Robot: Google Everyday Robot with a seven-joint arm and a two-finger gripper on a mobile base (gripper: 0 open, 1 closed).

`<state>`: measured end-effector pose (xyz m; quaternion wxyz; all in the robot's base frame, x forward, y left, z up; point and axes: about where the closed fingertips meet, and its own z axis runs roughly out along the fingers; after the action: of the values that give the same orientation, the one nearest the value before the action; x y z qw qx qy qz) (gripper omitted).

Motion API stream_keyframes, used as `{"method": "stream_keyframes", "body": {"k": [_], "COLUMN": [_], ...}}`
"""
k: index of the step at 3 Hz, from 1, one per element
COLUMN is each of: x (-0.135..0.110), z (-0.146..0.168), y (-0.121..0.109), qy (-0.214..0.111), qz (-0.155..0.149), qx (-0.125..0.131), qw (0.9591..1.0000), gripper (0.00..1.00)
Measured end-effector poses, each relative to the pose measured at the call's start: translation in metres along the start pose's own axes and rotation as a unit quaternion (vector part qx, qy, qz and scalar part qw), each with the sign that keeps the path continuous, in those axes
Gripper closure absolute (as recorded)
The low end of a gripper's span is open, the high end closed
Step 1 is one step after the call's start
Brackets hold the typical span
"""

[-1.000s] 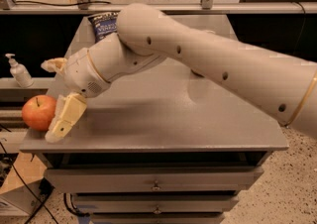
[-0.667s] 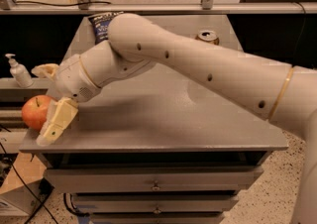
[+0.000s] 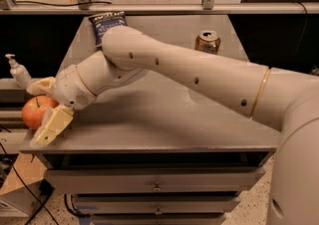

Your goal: Pick apple

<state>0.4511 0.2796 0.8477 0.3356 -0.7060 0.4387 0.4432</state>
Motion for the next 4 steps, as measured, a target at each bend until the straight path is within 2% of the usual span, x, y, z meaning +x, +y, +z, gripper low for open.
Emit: {"method": "stream_keyframes", "body": {"k": [1,2,3,4], "x": [0.009,0.017,0.013,-0.006], "z": [-0.002,-0.017,-0.052,-0.112], "y": [-0.003,-0.008,-0.014,-0.019], "qy": [0.004,0.014,0.011,0.015], "qz": [0.013,0.021,0.026,0.01], "qx": [0.003,0.019,0.037,0.067], "qw": [0.9999,0.9995,0.9989,0.9976], "gripper": [0.4,0.64,0.87,1.0]}}
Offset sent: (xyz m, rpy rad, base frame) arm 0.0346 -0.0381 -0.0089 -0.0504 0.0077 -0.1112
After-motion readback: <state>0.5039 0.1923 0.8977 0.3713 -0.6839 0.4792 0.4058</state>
